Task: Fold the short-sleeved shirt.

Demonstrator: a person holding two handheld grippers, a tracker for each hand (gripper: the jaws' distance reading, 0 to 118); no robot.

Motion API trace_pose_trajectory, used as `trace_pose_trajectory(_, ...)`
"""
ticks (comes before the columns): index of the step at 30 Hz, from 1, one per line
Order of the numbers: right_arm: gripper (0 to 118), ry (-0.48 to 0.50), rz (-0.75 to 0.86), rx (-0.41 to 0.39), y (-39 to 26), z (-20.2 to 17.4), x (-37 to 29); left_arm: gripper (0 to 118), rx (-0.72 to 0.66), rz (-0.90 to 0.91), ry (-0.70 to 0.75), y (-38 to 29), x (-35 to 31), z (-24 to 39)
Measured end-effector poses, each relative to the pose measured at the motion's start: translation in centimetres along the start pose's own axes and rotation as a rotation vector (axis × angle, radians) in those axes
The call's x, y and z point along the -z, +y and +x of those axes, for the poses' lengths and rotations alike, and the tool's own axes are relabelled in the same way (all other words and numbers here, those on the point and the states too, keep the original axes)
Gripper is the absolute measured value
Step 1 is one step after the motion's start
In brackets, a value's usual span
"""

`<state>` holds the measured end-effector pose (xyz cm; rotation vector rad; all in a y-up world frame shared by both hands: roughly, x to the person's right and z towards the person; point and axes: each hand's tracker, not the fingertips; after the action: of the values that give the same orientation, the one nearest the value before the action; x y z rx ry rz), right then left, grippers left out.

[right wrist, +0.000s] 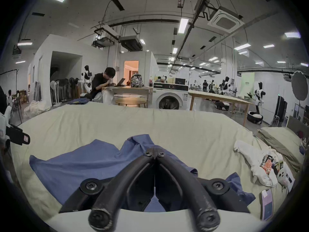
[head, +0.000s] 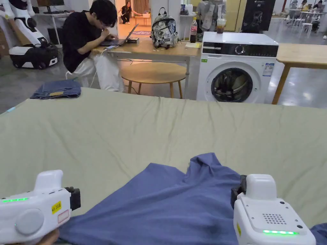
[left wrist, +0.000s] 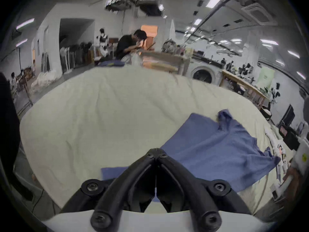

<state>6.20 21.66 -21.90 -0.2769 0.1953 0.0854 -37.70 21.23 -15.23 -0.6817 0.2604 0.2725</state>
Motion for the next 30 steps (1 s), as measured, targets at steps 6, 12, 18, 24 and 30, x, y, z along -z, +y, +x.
trace_pose_trajectory(6,0,0.011,-0.046,-0.009,-0.7,-0.1,1.5,0,-0.135,-0.218,0.025,0.8,3.9,-6.6)
trace_pose_trajectory(12,0,0.017,-0.089,-0.022,-1.7,-0.3,2.5,62,-0.165,-0.296,0.088,0.5,6.9,-8.8)
trace_pose_trajectory(18,0,0.012,-0.129,-0.026,-2.5,-0.4,3.2,60,-0.088,-0.429,0.194,-2.0,8.3,-5.2)
trace_pose_trajectory(24,0,0.013,-0.160,-0.027,-2.8,-0.3,4.3,1,0.049,-0.355,0.218,-2.6,8.4,-1.7)
trace_pose_trajectory(30,0,0.050,-0.233,0.009,-1.8,1.3,7.2,0,0.024,-0.298,0.180,-2.5,7.1,-2.0)
